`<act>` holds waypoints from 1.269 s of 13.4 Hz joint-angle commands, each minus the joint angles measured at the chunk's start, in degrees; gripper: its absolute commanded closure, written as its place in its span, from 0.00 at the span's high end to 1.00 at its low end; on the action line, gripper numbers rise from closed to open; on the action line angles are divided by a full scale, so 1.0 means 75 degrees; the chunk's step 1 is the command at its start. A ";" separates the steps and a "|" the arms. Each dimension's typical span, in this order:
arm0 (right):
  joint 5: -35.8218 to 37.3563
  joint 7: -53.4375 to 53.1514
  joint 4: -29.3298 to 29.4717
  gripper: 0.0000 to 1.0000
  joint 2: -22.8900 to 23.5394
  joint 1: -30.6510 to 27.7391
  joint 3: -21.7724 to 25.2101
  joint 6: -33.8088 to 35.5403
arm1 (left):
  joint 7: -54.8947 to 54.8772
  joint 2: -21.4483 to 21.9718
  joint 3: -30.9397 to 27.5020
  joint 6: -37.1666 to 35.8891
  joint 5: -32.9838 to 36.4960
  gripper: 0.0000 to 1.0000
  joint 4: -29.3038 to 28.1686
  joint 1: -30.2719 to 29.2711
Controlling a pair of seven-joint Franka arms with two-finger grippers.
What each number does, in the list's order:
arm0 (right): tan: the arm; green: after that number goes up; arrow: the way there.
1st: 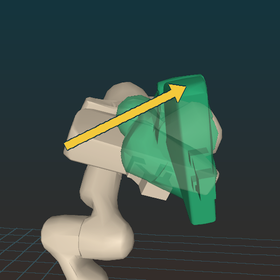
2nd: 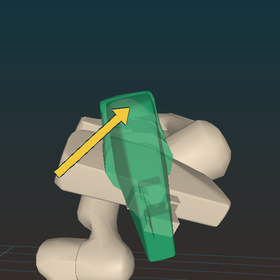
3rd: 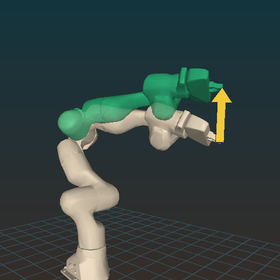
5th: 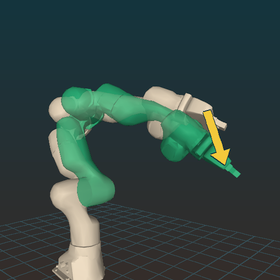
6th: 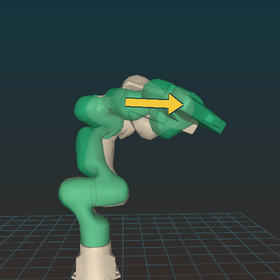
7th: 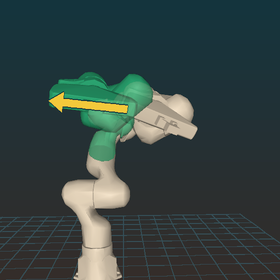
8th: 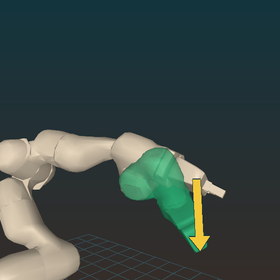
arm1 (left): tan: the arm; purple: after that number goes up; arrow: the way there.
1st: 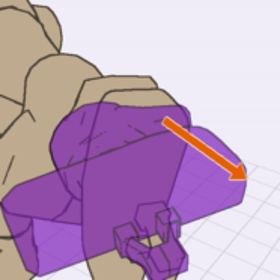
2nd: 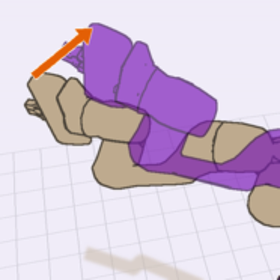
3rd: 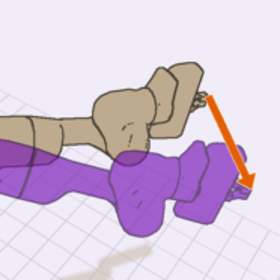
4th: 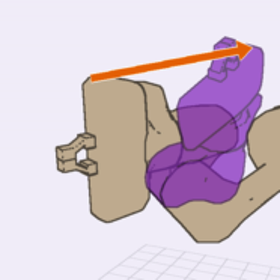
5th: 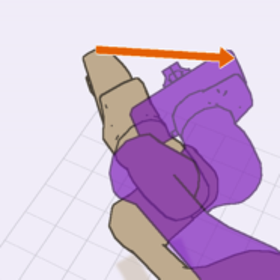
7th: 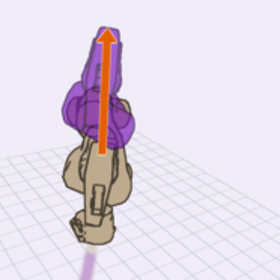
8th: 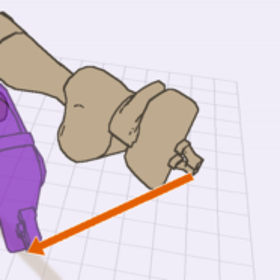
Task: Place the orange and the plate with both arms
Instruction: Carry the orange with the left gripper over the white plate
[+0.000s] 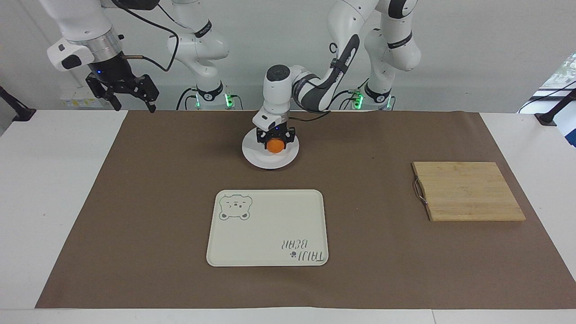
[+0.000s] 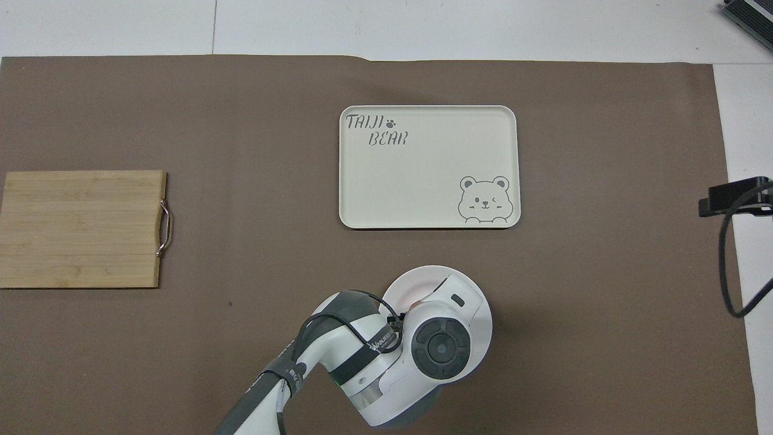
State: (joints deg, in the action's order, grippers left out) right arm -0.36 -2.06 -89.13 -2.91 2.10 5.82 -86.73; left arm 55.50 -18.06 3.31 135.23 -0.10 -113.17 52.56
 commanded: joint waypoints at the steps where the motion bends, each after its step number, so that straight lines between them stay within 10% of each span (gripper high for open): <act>1: 0.0118 0.0123 -0.0175 1.00 -0.0162 -0.0058 -0.0060 0.0009 | 0.0053 0.0158 -0.0136 -0.0053 -0.0022 1.00 -0.0074 0.0210; 17: 0.0118 0.0134 -0.0175 1.00 -0.0162 -0.0046 -0.0060 0.0009 | -0.3094 0.1399 -0.0172 -0.2467 -0.0150 1.00 0.1121 -0.2926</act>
State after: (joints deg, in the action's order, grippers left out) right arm -0.36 -2.06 -89.13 -2.91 2.10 5.81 -86.73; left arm 37.92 -9.90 1.34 120.33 -0.10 -105.33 34.79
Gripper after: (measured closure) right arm 0.000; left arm 0.000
